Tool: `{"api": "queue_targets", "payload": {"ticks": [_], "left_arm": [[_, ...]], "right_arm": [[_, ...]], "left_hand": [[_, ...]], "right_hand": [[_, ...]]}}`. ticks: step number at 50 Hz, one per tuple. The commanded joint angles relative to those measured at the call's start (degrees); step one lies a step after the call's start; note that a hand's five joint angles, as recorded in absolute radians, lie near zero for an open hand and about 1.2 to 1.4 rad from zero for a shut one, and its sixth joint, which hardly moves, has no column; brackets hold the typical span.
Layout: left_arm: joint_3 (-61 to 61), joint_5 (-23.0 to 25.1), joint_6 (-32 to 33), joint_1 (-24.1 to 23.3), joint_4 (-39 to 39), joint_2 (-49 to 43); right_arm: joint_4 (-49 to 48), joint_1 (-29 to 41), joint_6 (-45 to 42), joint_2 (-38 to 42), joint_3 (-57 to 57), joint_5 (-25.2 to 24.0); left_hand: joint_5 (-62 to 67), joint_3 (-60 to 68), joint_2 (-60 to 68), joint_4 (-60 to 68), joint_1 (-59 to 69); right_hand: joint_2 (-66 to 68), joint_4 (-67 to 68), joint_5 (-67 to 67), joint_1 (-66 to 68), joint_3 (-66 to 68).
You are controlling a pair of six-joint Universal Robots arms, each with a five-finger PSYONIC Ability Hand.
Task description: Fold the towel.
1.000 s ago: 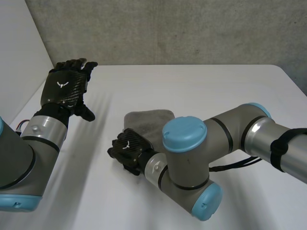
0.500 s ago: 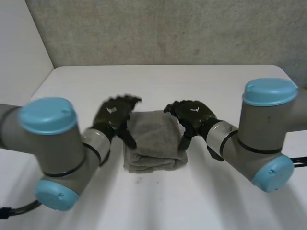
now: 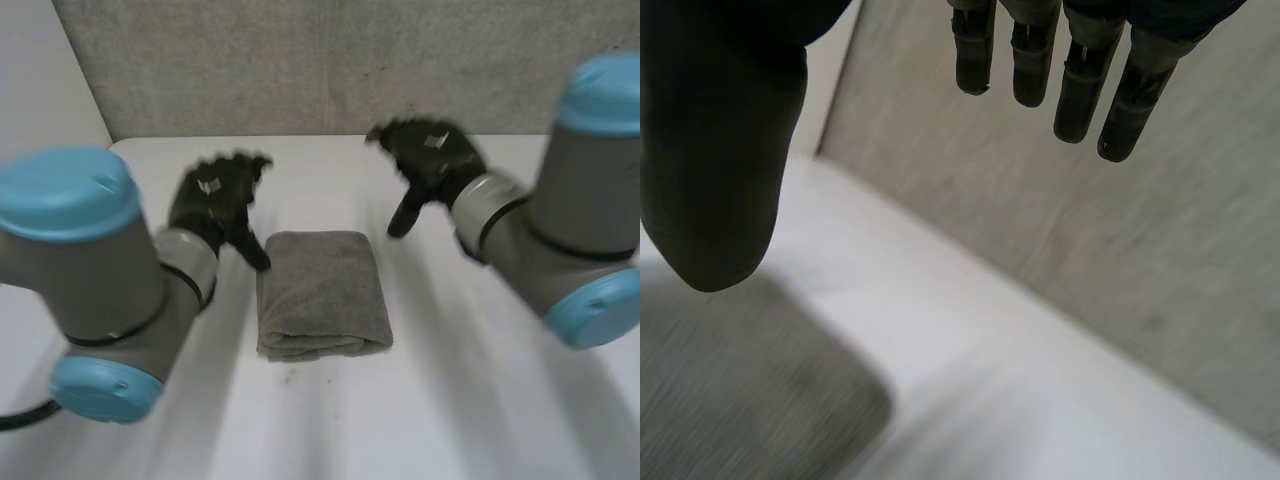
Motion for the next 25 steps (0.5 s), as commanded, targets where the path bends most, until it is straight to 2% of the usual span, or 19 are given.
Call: {"api": "queue_targets", "payload": {"ticks": [1, 5, 9, 25], "left_arm": [[5.39, -0.26, 3.37, 1.26, -4.67, 9.40], [8.04, -0.44, 3.91, 3.20, -8.46, 11.79], [9.01, -0.53, 3.64, 4.17, -10.48, 13.63], [8.04, -0.44, 3.55, 4.34, -10.48, 13.28]], "right_arm": [[0.41, -4.30, 1.27, -8.33, 0.38, 1.39], [0.85, -5.97, 0.40, -12.19, 1.78, 5.94], [2.43, -6.85, 0.22, -12.90, 2.48, 7.36], [2.87, -6.77, 0.22, -12.90, 3.28, 7.01]], "left_hand": [[-1.52, 0.44, 0.53, 0.48, 0.11], [-1.52, 0.44, 0.53, 0.48, 0.11], [-1.52, 0.44, 0.53, 0.48, 0.11], [-1.52, 0.44, 0.53, 0.48, 0.11]], "right_hand": [[-4.36, -4.44, -2.92, -1.91, -3.92], [-4.36, -4.44, -2.92, -1.91, -3.92], [-4.36, -4.44, -2.92, -1.91, -3.92], [-4.36, -4.44, -2.92, -1.91, -3.92]]}}
